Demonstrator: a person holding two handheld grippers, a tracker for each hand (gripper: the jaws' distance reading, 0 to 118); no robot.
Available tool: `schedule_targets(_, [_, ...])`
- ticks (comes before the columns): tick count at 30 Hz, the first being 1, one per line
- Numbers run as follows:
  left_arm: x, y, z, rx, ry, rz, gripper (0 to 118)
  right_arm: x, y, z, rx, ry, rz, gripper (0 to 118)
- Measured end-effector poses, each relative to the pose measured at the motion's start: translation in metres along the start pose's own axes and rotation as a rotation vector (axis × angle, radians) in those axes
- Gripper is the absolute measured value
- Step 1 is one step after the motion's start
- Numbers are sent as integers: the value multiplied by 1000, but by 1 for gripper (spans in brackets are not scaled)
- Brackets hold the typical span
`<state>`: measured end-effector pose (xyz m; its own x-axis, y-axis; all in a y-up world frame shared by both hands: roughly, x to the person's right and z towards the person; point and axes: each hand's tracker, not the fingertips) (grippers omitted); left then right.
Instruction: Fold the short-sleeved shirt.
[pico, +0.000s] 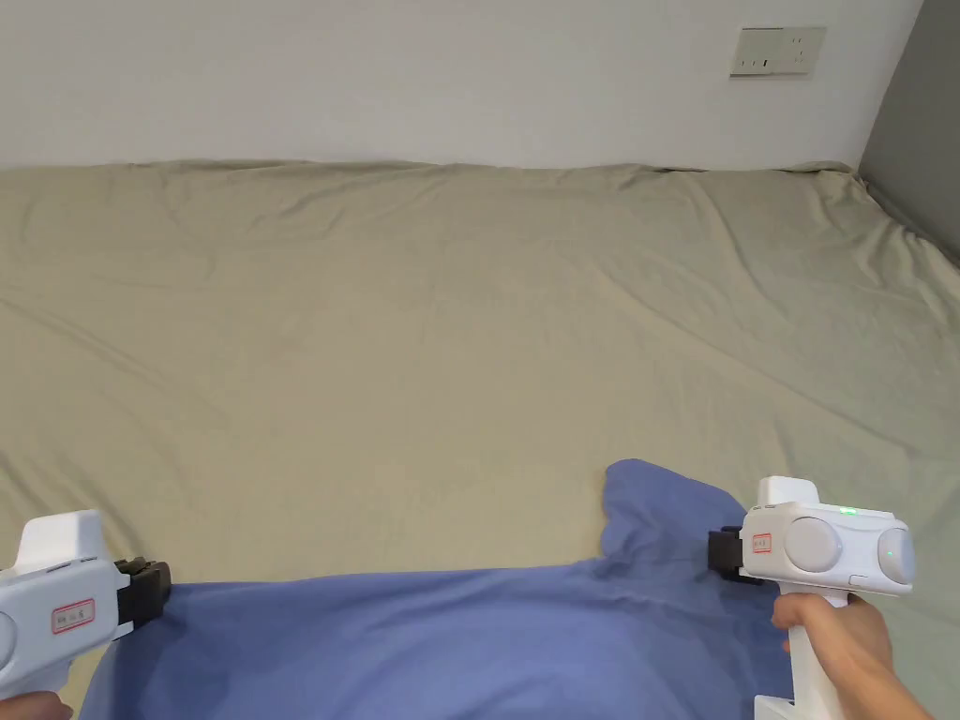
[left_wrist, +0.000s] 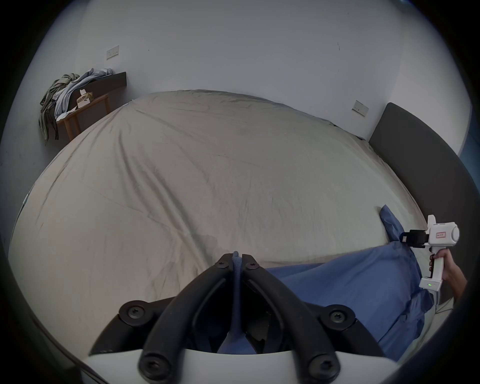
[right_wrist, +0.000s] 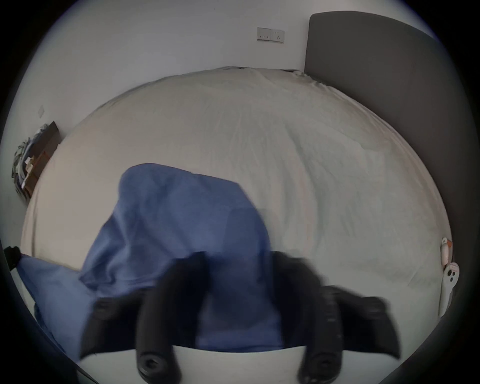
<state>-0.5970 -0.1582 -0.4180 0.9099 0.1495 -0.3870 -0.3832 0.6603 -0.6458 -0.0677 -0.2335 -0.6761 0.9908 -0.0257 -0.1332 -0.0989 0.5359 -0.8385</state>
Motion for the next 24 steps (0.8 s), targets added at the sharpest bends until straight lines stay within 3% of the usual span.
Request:
schedule_targets(1, [-1, -1, 1, -1, 1, 5, 4, -2, -1, 3, 6, 15, 13, 6])
schedule_targets(2, [-1, -2, 3, 1, 2, 15, 4, -8, -8, 18, 12, 18, 31, 4])
schedule_targets(5, [-1, -9, 14, 16, 6, 32, 4, -11, -12, 49, 90, -6, 57, 3])
schedule_targets(8, [-2, -16, 30, 30, 17, 32, 4, -7, -24, 103, 175, 56, 40, 3])
schedule_targets(13, [-8, -32, 72, 70, 40, 51, 4, 2, -65, 204, 269, 119, 89, 3])
schedule_targets(17, [-17, -57, 115, 97, 42, 79, 4, 29, -109, 256, 297, 176, 74, 3])
schedule_targets(24, [-33, -130, 154, 55, 32, 94, 4, 65, -203, 279, 250, 210, 25, 3])
